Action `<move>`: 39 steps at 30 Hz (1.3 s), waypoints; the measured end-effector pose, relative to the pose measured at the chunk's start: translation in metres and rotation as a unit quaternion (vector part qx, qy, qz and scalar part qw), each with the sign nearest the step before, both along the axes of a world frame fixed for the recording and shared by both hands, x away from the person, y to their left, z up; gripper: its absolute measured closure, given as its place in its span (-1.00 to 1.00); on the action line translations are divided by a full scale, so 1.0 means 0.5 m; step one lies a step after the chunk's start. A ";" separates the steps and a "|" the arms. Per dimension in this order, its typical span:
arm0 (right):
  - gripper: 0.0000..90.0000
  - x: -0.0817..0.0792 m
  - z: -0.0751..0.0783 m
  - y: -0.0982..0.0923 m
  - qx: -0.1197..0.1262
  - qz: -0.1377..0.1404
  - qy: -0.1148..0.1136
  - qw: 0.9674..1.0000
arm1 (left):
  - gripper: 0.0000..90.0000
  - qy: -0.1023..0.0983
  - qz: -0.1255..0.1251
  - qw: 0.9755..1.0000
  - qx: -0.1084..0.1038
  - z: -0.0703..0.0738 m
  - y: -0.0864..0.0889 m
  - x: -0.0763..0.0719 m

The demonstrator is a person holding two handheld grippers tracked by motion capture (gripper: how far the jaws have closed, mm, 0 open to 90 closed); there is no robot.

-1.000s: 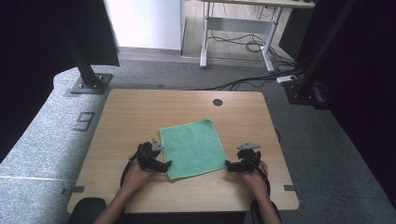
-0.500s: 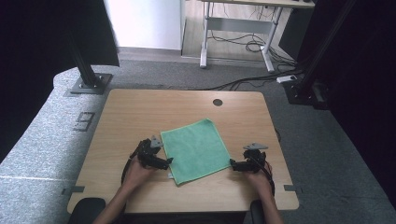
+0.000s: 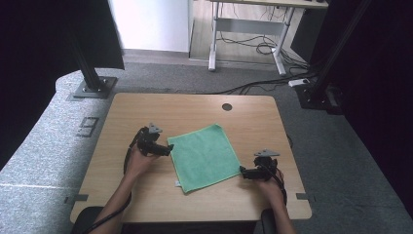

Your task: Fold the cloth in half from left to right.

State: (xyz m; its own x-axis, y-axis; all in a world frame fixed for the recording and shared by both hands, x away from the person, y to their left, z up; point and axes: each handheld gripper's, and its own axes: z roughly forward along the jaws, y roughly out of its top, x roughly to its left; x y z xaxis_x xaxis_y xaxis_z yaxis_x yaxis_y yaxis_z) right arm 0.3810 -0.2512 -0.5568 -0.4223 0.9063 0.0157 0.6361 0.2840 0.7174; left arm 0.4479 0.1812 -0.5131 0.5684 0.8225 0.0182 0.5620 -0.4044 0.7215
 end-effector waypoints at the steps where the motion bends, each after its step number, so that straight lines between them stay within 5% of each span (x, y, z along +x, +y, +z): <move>1: -1.00 0.000 0.000 0.000 0.000 0.000 0.000 1.000 | -1.00 -0.001 0.001 1.000 -0.001 0.003 -0.002 0.008; 12: -1.00 0.000 0.000 0.000 0.000 0.000 0.000 1.000 | -1.00 0.013 0.034 0.999 0.011 -0.028 -0.003 0.080; 18: -1.00 0.000 0.000 0.000 0.000 0.000 0.000 1.000 | -1.00 0.026 0.040 0.998 0.028 -0.062 -0.005 0.089; 20: -1.00 0.000 0.000 0.000 0.000 0.002 0.000 1.000 | -1.00 0.032 0.044 0.998 0.016 -0.071 -0.001 0.092; 33: -1.00 0.001 0.010 -0.003 0.005 0.004 0.016 1.000 | -1.00 0.043 0.047 0.998 0.008 -0.071 0.003 0.096; 39: -1.00 -0.008 0.042 0.023 0.022 0.029 0.005 0.999 | -1.00 0.042 0.048 0.998 0.008 -0.071 0.003 0.096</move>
State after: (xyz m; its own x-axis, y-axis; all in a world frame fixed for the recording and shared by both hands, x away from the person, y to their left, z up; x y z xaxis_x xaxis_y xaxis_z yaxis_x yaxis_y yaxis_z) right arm 0.3767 -0.2396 -0.5359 -0.4738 0.8786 0.0596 0.6263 0.2886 0.7241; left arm 0.4961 0.1826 -0.5488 0.4875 0.8730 -0.0130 0.6574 -0.3572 0.6634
